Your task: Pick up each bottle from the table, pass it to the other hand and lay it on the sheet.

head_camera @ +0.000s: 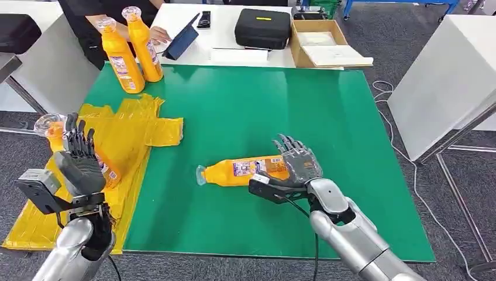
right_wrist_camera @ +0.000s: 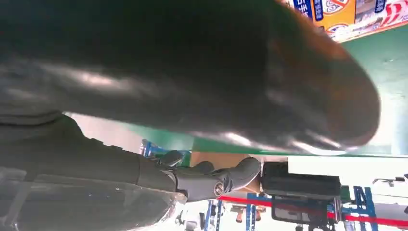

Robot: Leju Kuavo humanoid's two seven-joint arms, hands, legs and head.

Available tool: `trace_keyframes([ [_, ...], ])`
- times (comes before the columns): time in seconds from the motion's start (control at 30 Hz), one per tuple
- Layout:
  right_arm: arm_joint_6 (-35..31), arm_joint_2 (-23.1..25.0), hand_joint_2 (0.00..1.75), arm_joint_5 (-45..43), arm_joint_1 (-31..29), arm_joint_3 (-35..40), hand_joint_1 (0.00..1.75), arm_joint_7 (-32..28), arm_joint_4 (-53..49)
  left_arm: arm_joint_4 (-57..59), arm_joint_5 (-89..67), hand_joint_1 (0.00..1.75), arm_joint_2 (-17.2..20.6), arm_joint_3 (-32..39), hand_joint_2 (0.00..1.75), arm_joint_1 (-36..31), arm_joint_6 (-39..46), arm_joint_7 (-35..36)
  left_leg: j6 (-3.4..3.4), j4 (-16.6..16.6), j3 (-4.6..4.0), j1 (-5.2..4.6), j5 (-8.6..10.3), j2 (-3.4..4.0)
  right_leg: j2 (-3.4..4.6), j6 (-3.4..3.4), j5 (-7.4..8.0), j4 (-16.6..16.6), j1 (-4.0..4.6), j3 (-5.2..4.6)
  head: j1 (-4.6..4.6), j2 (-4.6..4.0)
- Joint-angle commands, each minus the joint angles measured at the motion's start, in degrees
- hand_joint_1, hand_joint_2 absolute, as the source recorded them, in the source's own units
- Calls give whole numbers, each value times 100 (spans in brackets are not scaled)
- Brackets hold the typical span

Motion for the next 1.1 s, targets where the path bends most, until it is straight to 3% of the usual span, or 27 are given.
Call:
trace_keyframes([
  [0.03,279,80,0,45,-171,201,0,101,-18,-8,91,0,-16,207,0,-13,-69,66,-26,3,10,7,-6,-9,12,-12,-5,3,2,8,0,0],
  [0.23,386,188,0,212,26,226,0,161,113,-187,209,0,-9,340,0,305,-94,56,-27,-3,20,10,-9,0,22,-12,-4,-4,6,16,0,0],
  [0.27,378,205,175,238,19,232,0,157,177,-181,186,0,-21,327,0,320,-90,39,-22,-4,18,8,-8,-1,18,-10,-3,-5,5,17,0,0],
  [1.1,494,135,175,326,-231,370,0,124,336,-148,288,0,154,252,0,155,-93,50,-17,1,7,7,-3,-9,6,-8,-2,0,4,6,0,0],
])
